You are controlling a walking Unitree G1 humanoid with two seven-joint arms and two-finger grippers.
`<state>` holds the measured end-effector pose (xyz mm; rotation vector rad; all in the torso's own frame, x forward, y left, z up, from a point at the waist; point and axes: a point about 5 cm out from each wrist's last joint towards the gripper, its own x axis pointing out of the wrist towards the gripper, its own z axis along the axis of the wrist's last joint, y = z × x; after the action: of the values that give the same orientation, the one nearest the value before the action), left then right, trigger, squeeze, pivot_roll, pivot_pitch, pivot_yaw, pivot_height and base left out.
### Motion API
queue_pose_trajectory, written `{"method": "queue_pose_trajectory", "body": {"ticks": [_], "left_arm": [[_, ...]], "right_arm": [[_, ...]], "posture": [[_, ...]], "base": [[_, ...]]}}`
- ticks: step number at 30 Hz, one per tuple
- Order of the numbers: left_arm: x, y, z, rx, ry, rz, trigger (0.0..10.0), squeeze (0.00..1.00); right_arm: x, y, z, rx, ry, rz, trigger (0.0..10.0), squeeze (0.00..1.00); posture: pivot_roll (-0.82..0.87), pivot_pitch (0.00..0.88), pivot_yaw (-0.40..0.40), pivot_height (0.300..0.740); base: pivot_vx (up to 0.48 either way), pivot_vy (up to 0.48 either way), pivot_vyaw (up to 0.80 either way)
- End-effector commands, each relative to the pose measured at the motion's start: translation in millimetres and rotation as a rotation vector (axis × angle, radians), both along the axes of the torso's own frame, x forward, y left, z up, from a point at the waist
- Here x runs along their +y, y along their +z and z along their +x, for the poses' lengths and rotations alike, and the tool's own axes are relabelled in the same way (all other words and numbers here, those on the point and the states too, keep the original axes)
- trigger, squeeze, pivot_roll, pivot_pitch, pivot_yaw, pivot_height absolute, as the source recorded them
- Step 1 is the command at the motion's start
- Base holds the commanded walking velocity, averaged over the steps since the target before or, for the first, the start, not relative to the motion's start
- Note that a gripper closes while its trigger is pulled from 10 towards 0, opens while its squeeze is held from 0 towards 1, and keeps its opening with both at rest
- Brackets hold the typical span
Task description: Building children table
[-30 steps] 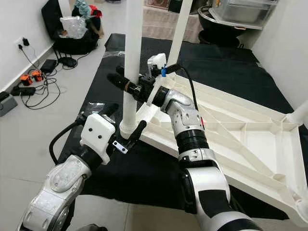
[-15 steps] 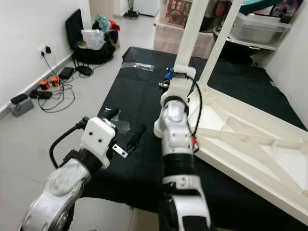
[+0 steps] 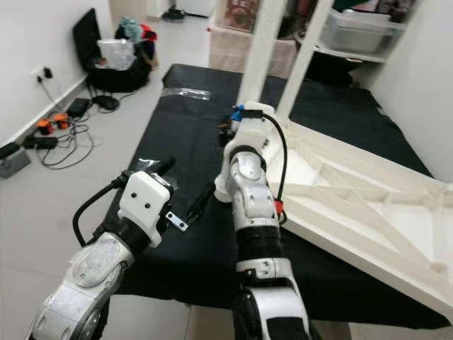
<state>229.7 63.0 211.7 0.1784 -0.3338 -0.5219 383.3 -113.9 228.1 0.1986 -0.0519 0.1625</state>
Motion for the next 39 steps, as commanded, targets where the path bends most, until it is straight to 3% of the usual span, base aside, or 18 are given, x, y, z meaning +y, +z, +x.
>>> {"method": "queue_pose_trajectory", "body": {"ticks": [1,3,4,7,17,18,19,20,21,28,30,31,32,34,35,37,38,39], "left_arm": [[-0.7,-3,-0.3,0.013,-0.003,-0.005,10.0,0.0],[-1.2,-3,-0.1,0.013,-0.005,-0.005,10.0,0.0],[-1.2,-3,-0.1,0.013,-0.005,-0.005,10.0,0.0],[-1.8,0,0.3,-0.002,-0.008,-0.001,10.0,0.0],[-0.4,-1,-0.5,0.006,0.001,-0.004,10.0,0.0],[-0.3,-1,-0.9,0.007,0.002,-0.004,10.0,0.0],[-0.1,-1,-1.0,0.007,0.003,-0.004,10.0,0.0],[-0.1,-1,-1.0,0.007,0.003,-0.004,10.0,0.0],[-0.2,-1,-1.1,0.007,0.003,-0.005,10.0,0.0],[0.1,0,-1.4,0.007,0.007,-0.004,10.0,0.0],[0.8,-1,-1.7,0.008,0.009,-0.002,10.0,0.0],[0.8,-1,-1.7,0.008,0.009,-0.002,10.0,0.0],[0.9,-1,-1.7,0.008,0.009,-0.002,10.0,0.0],[0.9,-1,-1.7,0.008,0.009,-0.002,10.0,0.0],[0.9,-2,-1.7,0.009,0.008,-0.003,10.0,0.0],[-0.5,-2,-0.7,0.008,0.001,-0.004,10.0,0.0],[-0.5,-2,-0.7,0.008,0.001,-0.004,10.0,0.0],[-1.5,-2,-0.2,0.007,-0.002,-0.005,10.0,0.0]], "right_arm": [[-4.5,-1,1.8,0.016,0.23,0.061,10.0,0.0],[-4.0,7,-7.2,-0.071,0.447,0.084,10.0,0.0],[-4.0,7,-7.2,-0.071,0.447,0.084,10.0,0.0],[-1.5,16,-30.9,-0.182,0.818,0.079,10.0,0.0],[18.4,12,-16.8,-0.172,0.945,0.035,10.0,0.0],[21.5,11,-13.8,-0.167,0.966,0.042,8.3,0.0],[25.3,10,-12.0,-0.174,0.991,0.063,1.8,0.0],[25.3,10,-12.0,-0.174,0.991,0.063,1.8,0.0],[27.1,9,-11.7,-0.18,1.015,0.084,0.0,0.0],[28.2,7,-6.1,-0.18,0.948,0.091,0.0,0.0],[20.0,6,0.1,-0.173,0.781,0.039,0.0,0.0],[20.0,6,0.1,-0.173,0.781,0.039,0.0,0.0],[9.7,2,10.1,-0.107,0.554,0.007,0.0,0.0],[9.7,2,10.1,-0.107,0.554,0.007,0.0,0.0],[1.7,-1,16.2,-0.061,0.393,-0.015,0.0,0.0],[-34.4,-19,16.5,0.094,-0.168,-0.097,0.0,0.0],[-34.4,-19,16.5,0.094,-0.168,-0.097,0.0,0.0],[-44.5,-23,7.9,0.109,-0.347,-0.107,0.0,0.0]], "posture": [[0.08,0.053,-0.091,0.74],[0.08,0.051,-0.094,0.74],[0.08,0.051,-0.094,0.74],[0.09,0.053,-0.098,0.74],[0.1,0.057,-0.102,0.74],[0.11,0.057,-0.102,0.74],[0.11,0.058,-0.103,0.74],[0.11,0.058,-0.103,0.74],[0.11,0.058,-0.103,0.74],[0.11,0.058,-0.106,0.74],[0.11,0.059,-0.104,0.74],[0.11,0.059,-0.104,0.74],[0.1,0.057,-0.103,0.74],[0.1,0.057,-0.103,0.74],[0.1,0.057,-0.103,0.74],[0.09,0.056,-0.092,0.74],[0.09,0.056,-0.092,0.74],[0.09,0.054,-0.096,0.74]], "base": [[0.0,0.0,0.0],[0.0,0.0,0.0],[0.0,0.0,0.0],[0.0,0.0,0.0],[0.0,0.0,0.0],[0.0,0.0,0.0],[0.0,0.0,0.0],[0.0,0.0,0.0],[0.0,0.0,0.0],[0.0,0.0,0.0],[0.0,0.0,0.0],[0.0,0.0,0.0],[0.0,0.0,0.0],[0.0,0.0,0.0],[0.0,0.0,0.0],[0.0,0.0,0.0],[0.0,0.0,0.0],[0.0,0.0,0.0]]}}
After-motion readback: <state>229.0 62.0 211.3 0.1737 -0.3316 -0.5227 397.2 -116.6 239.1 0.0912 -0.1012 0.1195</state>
